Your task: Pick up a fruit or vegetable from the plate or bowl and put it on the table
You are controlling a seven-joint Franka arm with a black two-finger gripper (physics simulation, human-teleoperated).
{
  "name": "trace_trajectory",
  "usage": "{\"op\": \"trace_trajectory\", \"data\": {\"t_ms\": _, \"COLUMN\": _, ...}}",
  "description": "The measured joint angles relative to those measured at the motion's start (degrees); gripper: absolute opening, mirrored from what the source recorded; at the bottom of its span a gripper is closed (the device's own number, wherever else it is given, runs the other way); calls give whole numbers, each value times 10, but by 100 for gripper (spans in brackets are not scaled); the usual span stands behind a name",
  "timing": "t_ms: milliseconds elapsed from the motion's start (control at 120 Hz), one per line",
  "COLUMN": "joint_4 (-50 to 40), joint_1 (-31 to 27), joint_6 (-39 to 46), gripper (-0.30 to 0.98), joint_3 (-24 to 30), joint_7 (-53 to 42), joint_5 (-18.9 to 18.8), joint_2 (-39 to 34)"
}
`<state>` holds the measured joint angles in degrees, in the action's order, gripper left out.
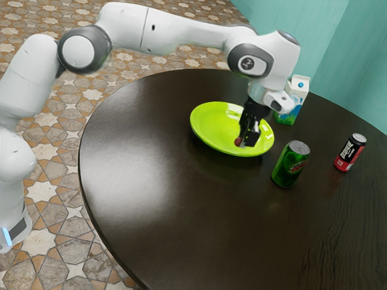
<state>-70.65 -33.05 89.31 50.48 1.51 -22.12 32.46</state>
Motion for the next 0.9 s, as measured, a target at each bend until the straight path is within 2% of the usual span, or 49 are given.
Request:
{"op": "trace_trajectory", "data": {"t_ms": 83, "joint_4": -8, "joint_1": 4, "joint_6": -21, "gripper": 16, "joint_3": 47, "joint_7": 17, "joint_5": -7, "joint_2": 0}}
{"op": "trace_trajectory", "data": {"t_ms": 150, "joint_4": -14, "joint_1": 23, "joint_6": -32, "gripper": 16, "joint_3": 64, "joint_7": 32, "joint_5": -10, "joint_2": 2}}
{"op": "trace_trajectory", "data": {"t_ms": 283, "joint_4": -16, "joint_1": 53, "joint_6": -44, "gripper": 16, "joint_3": 68, "joint_7": 59, "joint_5": -17, "joint_2": 9}}
{"op": "trace_trajectory", "data": {"t_ms": 458, "joint_4": -13, "joint_1": 63, "joint_6": -41, "gripper": 16, "joint_3": 64, "joint_7": 85, "joint_5": -28, "joint_2": 15}}
{"op": "trace_trajectory", "data": {"t_ms": 575, "joint_4": -12, "joint_1": 63, "joint_6": -39, "gripper": 44, "joint_3": 61, "joint_7": 97, "joint_5": -29, "joint_2": 16}}
{"op": "trace_trajectory", "data": {"t_ms": 717, "joint_4": -10, "joint_1": 66, "joint_6": -39, "gripper": 60, "joint_3": 56, "joint_7": 106, "joint_5": -30, "joint_2": 13}}
{"op": "trace_trajectory", "data": {"t_ms": 800, "joint_4": 6, "joint_1": 114, "joint_6": -39, "gripper": 64, "joint_3": -33, "joint_7": 101, "joint_5": -24, "joint_2": -17}}
{"op": "trace_trajectory", "data": {"t_ms": 850, "joint_4": 12, "joint_1": 182, "joint_6": -39, "gripper": 65, "joint_3": -171, "joint_7": 90, "joint_5": 4, "joint_2": -71}}
{"op": "trace_trajectory", "data": {"t_ms": 900, "joint_4": 3, "joint_1": 281, "joint_6": -38, "gripper": 66, "joint_3": -351, "joint_7": 77, "joint_5": 40, "joint_2": -136}}
